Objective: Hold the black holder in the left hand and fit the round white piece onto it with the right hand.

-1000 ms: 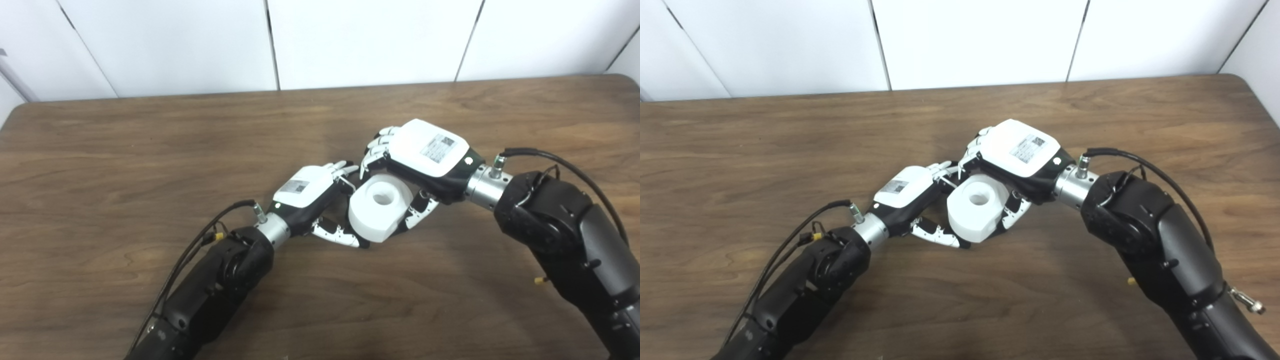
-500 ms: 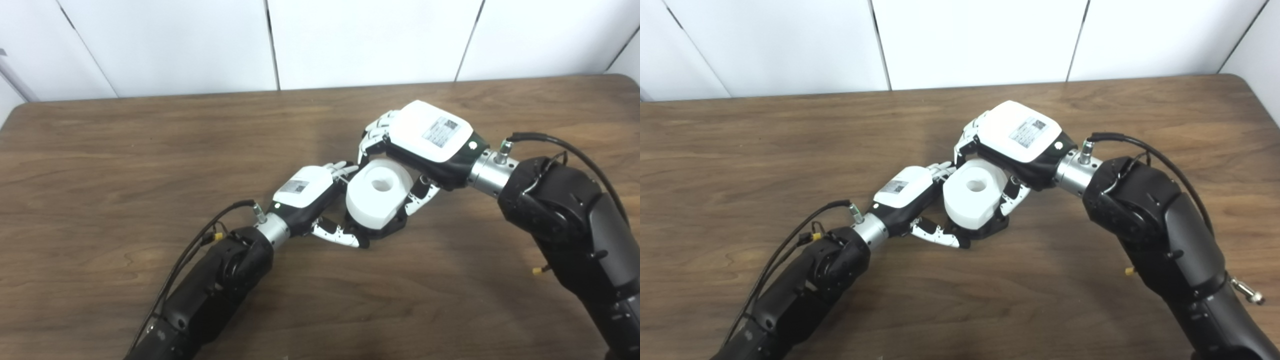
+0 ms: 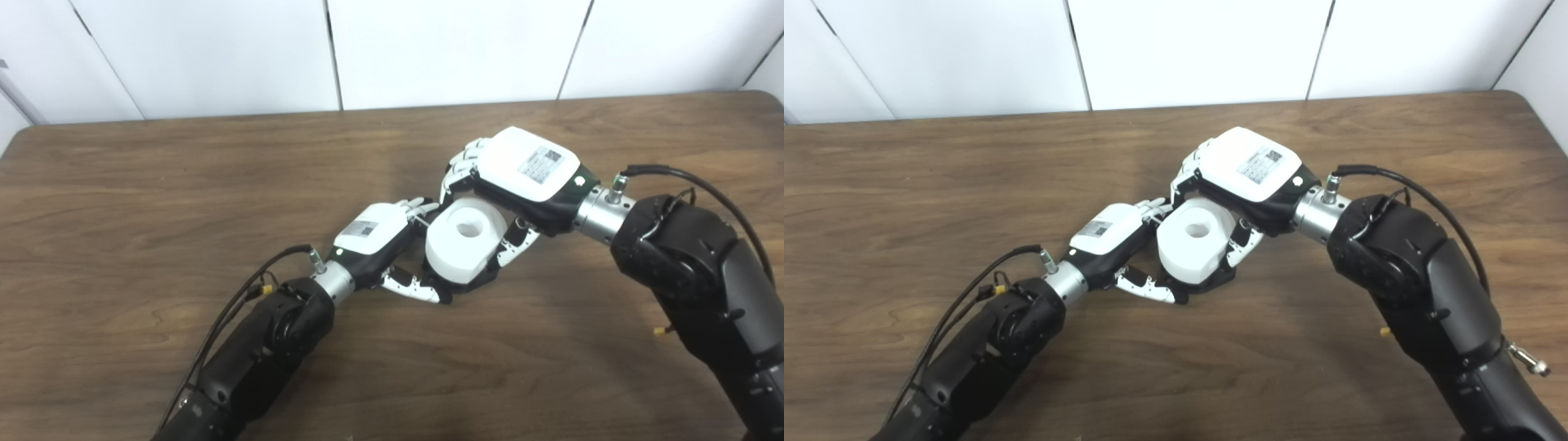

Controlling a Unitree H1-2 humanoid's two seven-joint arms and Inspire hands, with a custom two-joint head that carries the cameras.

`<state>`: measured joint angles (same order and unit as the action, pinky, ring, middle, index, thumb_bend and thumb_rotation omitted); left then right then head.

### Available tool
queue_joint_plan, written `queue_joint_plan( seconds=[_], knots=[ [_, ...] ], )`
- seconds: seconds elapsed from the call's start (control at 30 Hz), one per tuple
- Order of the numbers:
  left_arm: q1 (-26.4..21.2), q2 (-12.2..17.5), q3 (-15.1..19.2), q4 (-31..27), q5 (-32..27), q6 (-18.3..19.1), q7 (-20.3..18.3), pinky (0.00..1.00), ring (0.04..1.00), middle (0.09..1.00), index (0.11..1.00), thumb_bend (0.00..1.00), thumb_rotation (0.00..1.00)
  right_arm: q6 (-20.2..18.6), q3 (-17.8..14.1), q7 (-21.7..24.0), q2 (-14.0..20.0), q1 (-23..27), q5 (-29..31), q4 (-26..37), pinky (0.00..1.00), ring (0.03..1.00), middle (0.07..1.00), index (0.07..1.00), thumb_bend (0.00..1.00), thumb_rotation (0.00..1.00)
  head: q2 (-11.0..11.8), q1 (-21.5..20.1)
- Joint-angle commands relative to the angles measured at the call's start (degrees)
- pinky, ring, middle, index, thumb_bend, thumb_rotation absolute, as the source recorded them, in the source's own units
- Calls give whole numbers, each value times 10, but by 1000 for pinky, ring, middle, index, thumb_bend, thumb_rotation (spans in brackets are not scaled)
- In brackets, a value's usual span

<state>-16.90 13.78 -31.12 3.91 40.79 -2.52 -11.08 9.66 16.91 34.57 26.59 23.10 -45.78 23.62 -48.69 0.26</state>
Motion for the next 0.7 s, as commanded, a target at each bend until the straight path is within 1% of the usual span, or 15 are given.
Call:
queue_joint_plan(
  seconds=[0.0, 0.27, 0.53, 0.67],
  knots=[
    [39, 28, -15, 33, 5, 25, -56, 920, 969, 926, 484, 524, 67, 4, -7, -4, 6, 15, 2, 10, 797, 781, 689, 481, 525, 140, 0, 0],
    [37, 28, -18, 30, 10, 29, -59, 914, 972, 933, 484, 524, 68, 8, 2, -2, 5, -1, -4, -4, 818, 784, 690, 481, 525, 138, -1, 2],
    [38, 26, -18, 26, 9, 31, -60, 917, 975, 935, 484, 524, 68, 8, 11, -6, 3, -10, -15, -25, 805, 779, 694, 481, 525, 138, -2, 3],
    [38, 25, -20, 24, 12, 35, -63, 919, 976, 932, 484, 524, 69, 11, 16, -15, 2, -12, -20, -36, 804, 780, 696, 481, 525, 138, -2, 4]
  ],
)
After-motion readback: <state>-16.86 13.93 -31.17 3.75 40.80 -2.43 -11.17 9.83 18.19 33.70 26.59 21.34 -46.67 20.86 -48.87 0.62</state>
